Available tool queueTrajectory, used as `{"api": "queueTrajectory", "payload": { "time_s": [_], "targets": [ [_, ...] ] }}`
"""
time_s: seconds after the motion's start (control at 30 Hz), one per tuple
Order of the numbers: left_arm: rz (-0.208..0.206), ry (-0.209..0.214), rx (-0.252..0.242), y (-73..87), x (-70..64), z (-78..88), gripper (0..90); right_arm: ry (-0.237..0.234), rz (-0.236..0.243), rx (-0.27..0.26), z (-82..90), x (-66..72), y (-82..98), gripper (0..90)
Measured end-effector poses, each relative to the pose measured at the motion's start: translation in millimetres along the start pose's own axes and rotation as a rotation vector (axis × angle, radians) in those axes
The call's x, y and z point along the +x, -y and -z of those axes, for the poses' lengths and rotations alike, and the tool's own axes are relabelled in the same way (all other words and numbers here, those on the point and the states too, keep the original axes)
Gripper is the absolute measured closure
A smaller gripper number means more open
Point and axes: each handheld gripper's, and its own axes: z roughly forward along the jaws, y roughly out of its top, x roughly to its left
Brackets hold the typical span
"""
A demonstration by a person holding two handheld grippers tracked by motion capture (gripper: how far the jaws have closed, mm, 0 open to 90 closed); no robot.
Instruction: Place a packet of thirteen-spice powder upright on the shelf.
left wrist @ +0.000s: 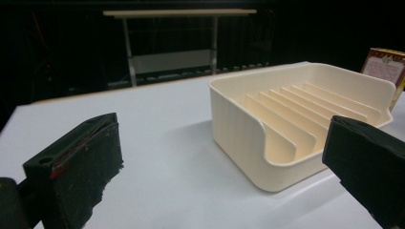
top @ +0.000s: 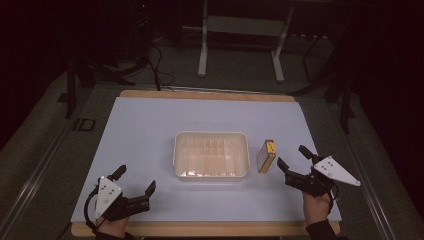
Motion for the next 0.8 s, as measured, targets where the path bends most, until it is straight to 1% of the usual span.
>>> {"api": "queueTrajectory", "payload": {
  "time_s": [0.1,0.23,0.27,0.3,0.33,0.37,0.43,0.53,0.6,0.63,0.7,0.73,0.77,0.8],
  "targets": [
    [0.008,-0.003,0.005,0.5,0.2,-0.9,0.0,-0.004,0.001,0.005,-0.7,0.4,-0.6,13.9],
    [-0.001,-0.013,0.008,0.5,-0.8,0.5,0.0,-0.020,-0.001,0.022,-2.1,1.4,-3.7,13.9],
    [0.000,-0.010,0.012,0.5,-1.3,0.6,0.0,-0.020,0.013,0.031,-2.8,2.3,-6.6,13.9],
    [0.002,-0.009,0.014,0.5,-1.5,0.8,0.0,-0.020,0.013,0.031,-2.8,2.3,-6.6,13.9],
    [0.007,-0.012,0.013,0.4,-1.9,1.5,0.0,-0.021,0.018,0.042,-3.3,3.0,-7.3,14.0],
    [0.008,-0.012,0.010,0.3,-2.0,2.0,0.0,-0.032,0.024,0.057,-4.6,4.0,-8.2,14.2],
    [0.006,-0.017,0.007,0.0,-2.1,2.8,0.0,-0.046,0.020,0.073,-6.4,4.2,-9.4,14.2],
    [0.010,-0.022,0.004,-0.2,-1.6,3.7,0.0,-0.057,0.019,0.080,-7.9,4.0,-11.5,14.1],
    [0.010,-0.024,0.007,-0.1,-1.7,3.7,0.0,-0.057,0.014,0.088,-8.0,2.3,-16.1,14.2],
    [0.009,-0.023,0.007,-0.1,-1.9,3.6,0.0,-0.054,0.012,0.100,-7.8,1.8,-17.9,14.2],
    [0.010,-0.023,0.006,-0.3,-2.2,3.7,0.0,-0.054,0.012,0.100,-7.8,1.8,-17.9,14.2],
    [0.001,-0.021,0.012,-0.4,-3.2,3.2,0.0,-0.040,0.016,0.147,-8.8,-1.5,-22.5,14.2],
    [0.002,-0.020,0.013,-0.3,-3.3,2.9,0.0,-0.037,0.014,0.160,-8.9,-2.5,-23.8,14.1],
    [0.002,-0.020,0.013,-0.3,-3.3,2.9,0.0,-0.037,0.014,0.160,-8.9,-2.5,-23.8,14.1]
  ]
}}
